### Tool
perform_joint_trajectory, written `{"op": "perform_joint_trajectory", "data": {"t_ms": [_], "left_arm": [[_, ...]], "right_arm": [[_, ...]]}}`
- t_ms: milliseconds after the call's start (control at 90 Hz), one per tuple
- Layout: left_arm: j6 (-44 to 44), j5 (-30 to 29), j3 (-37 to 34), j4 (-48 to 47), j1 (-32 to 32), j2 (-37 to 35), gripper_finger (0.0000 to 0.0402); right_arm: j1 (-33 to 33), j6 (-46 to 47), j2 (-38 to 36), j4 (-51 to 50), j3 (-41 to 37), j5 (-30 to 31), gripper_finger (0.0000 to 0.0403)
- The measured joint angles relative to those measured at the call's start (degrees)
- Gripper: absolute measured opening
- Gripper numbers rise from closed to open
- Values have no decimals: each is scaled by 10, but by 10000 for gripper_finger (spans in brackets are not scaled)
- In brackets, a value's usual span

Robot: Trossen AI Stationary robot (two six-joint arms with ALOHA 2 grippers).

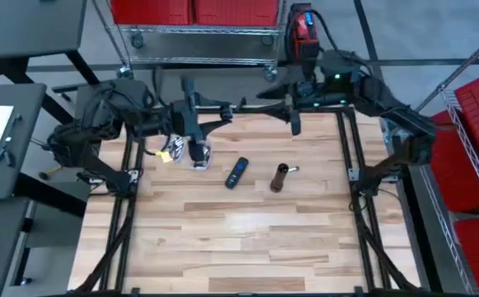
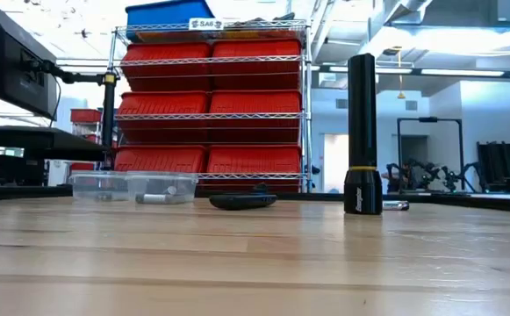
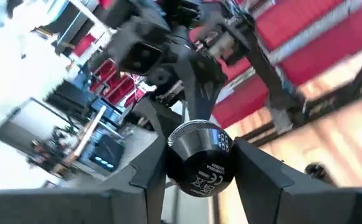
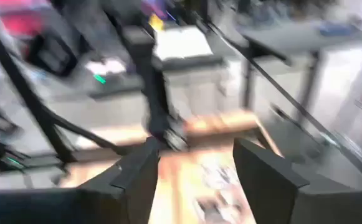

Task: Insert battery
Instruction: Close the flashlight battery compartment

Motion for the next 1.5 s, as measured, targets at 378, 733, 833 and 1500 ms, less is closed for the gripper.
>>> {"op": "perform_joint_trajectory", "data": {"t_ms": [378,733,833,1500], "left_arm": [[-165,7,1,3,0,-41,131],[-264,3,1,-104,2,-37,131],[-279,1,1,-123,7,-37,131],[-301,0,1,-134,14,-37,131]], "right_arm": [[-4,72,-67,-300,-14,62,207],[73,198,-236,-192,-298,138,207],[101,257,-298,-124,-401,143,207],[335,398,-369,324,-903,357,204]]}}
